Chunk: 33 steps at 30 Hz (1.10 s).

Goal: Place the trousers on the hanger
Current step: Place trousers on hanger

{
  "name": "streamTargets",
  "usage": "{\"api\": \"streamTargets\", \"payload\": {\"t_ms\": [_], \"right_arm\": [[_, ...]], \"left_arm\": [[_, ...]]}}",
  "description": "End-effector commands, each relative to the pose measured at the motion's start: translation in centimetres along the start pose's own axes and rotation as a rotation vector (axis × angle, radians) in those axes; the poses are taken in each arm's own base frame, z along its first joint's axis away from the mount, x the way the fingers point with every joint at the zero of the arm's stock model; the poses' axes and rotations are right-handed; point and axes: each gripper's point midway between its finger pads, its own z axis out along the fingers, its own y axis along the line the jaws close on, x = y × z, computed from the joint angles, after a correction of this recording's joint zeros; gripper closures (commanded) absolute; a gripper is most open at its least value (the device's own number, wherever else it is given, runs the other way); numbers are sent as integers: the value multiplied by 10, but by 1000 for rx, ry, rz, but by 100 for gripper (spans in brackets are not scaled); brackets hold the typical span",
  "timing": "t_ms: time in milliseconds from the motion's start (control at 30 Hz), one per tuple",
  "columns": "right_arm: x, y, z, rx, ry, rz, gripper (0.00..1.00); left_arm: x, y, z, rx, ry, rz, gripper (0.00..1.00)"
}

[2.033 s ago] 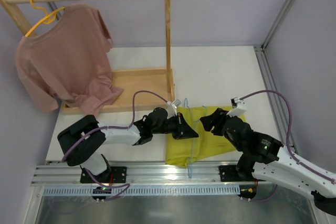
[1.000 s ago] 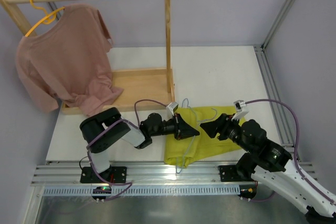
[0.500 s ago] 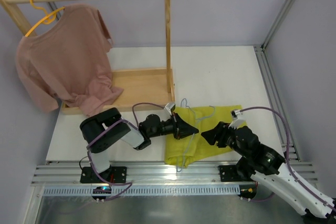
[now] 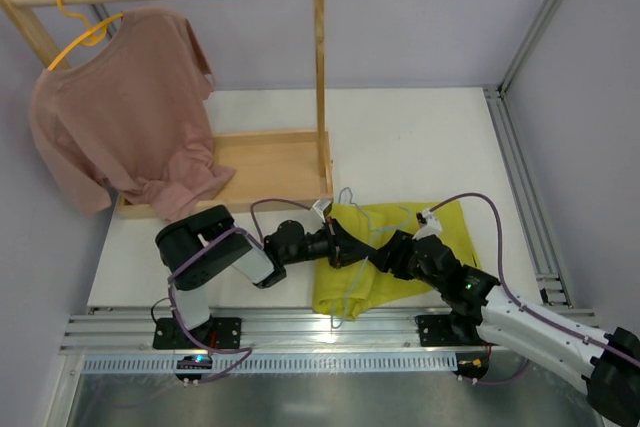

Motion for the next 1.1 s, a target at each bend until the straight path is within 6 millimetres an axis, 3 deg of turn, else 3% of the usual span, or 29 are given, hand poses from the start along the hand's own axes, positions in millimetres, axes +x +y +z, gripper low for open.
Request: {"api": "streamTargets", "payload": {"t_ms": [0,67,100,200,233,333,367,433,533,767,900,1067], "right_arm": [[-23,41,8,-144,-78,41,41],[-22,40,12,-129,-71,46,45],[-21,38,13,-115,-65,46,60],[-30,26,9,-19,-92,39,93],[-37,19,6,31,-115,15,96],[-74,-3,-19,205,-207,-24,96],[-77,-12,-22,239,-217,-30,96],[-99,-16,-34,278,-269,-12,96],[-111,-25,-44,338,-279,-29,96],[-114,-62,-60,506,-285,-20,96],[-114,-57,-60,466,-293,0,96],[-95,-39,-36,306,-216,7,96]], "left_arm": [[1,-45,-2,202,-6,81,100],[1,-46,-2,204,-8,86,99],[1,-45,-2,203,-10,87,100],[0,-43,-3,198,-15,84,100],[0,-46,-4,204,-17,86,99],[-2,-49,-7,212,-41,101,100],[-3,-51,-7,216,-47,103,100],[-3,-53,-7,222,-51,103,100],[-5,-51,-5,218,-58,91,98],[-9,-37,-9,181,-84,85,89],[-14,-26,-12,154,-104,78,83],[-28,-13,-23,113,-145,85,68]]}}
